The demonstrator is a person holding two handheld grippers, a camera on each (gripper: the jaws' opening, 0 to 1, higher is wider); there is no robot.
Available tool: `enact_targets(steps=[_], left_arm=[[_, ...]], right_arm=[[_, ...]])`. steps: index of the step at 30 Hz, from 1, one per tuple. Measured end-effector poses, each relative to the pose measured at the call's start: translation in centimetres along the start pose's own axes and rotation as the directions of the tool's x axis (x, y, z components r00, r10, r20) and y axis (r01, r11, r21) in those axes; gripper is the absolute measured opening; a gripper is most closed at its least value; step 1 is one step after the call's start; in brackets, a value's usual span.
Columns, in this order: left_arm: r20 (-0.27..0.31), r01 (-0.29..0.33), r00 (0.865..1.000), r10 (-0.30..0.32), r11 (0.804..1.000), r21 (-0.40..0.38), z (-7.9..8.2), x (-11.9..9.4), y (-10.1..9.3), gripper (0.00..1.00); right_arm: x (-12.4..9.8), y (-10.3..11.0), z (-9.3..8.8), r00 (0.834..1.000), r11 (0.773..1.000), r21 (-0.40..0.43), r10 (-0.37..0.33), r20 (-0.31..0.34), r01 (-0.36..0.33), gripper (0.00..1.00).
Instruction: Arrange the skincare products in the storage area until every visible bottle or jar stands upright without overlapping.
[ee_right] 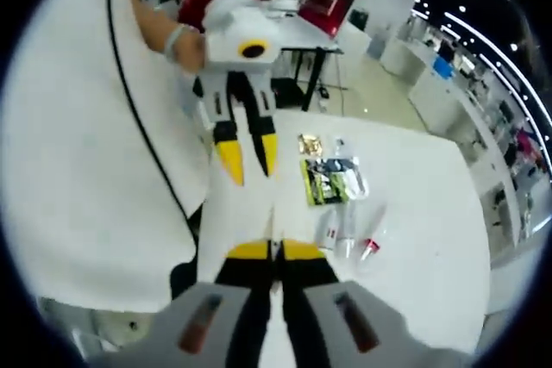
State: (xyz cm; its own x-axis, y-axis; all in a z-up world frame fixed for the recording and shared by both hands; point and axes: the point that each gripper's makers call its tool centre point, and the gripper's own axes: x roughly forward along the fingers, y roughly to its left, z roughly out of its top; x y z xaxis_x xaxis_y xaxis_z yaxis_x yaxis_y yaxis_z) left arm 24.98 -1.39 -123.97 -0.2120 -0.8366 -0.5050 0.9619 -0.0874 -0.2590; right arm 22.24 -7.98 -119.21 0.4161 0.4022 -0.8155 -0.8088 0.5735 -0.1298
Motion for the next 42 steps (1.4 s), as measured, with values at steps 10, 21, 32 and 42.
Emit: enact_targets(steps=[10, 21, 32, 42], left_arm=[[0.039, -0.052, 0.998, 0.052, 0.998, 0.022, 3.1, 3.9, -2.9, 0.18], [0.09, 0.003, 0.996, 0.005, 0.997, -0.08, 2.2, 4.3, -5.2, 0.18], [-0.042, -0.042, 0.998, 0.041, 0.999, -0.024, -2.7, -3.0, 0.2, 0.18], [-0.07, -0.051, 0.996, 0.049, 0.998, -0.023, -3.0, -2.9, -1.6, 0.18]], right_arm=[[-1.4, -2.2, -6.1, 0.996, 1.0, 0.012, 0.015, -0.088, -0.014, 0.0], [-2.7, -4.2, -6.4, 0.991, 1.0, 0.018, -0.02, -0.132, 0.023, 0.0], [1.4, -3.8, -2.1, 0.996, 0.994, 0.087, -0.067, -0.066, 0.072, 0.0], [0.8, -4.1, -2.5, 0.997, 0.993, 0.102, -0.05, -0.058, 0.056, 0.0]])
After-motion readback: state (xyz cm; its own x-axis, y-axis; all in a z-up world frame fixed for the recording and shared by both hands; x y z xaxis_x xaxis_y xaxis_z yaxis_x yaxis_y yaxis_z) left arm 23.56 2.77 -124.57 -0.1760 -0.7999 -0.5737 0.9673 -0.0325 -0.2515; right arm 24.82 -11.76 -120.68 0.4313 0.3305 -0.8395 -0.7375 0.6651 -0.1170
